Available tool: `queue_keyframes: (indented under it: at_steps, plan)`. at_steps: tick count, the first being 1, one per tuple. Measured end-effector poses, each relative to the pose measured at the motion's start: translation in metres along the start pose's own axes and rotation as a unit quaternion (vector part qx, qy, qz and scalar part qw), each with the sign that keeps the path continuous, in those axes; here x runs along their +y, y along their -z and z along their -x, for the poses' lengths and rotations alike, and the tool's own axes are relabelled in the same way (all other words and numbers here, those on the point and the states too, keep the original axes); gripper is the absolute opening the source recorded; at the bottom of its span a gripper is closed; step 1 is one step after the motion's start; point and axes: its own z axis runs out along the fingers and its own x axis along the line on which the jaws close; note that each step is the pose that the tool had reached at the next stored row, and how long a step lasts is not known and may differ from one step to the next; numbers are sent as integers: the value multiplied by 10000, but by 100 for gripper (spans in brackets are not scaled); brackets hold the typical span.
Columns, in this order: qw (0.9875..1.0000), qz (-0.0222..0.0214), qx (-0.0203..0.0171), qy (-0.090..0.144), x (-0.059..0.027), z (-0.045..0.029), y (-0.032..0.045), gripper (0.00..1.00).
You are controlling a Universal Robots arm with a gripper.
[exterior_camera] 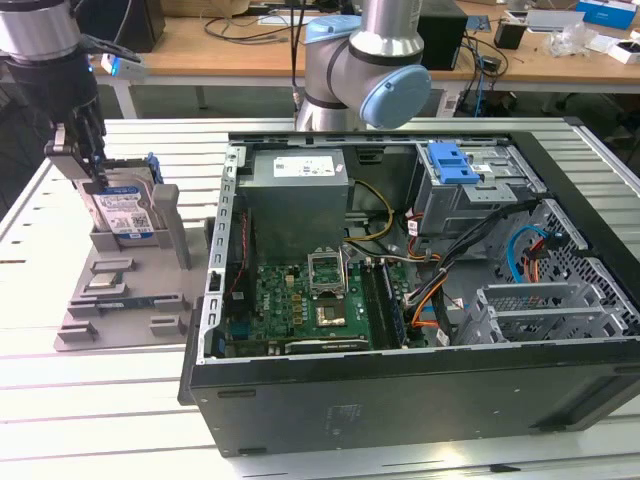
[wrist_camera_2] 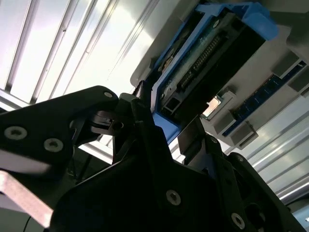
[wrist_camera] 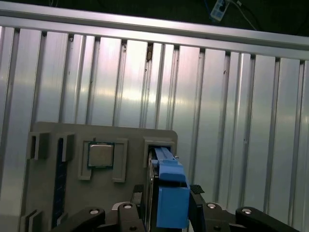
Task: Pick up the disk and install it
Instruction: 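Pick up the disk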
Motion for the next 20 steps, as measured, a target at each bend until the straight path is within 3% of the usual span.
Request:
queue_keyframes:
  at_steps: [4, 20]
  plan:
    - [10000, 0, 0, 1, -4, -1, -44, 48]
    - [10000, 1, -1, 1, -40, -4, -81, 47]
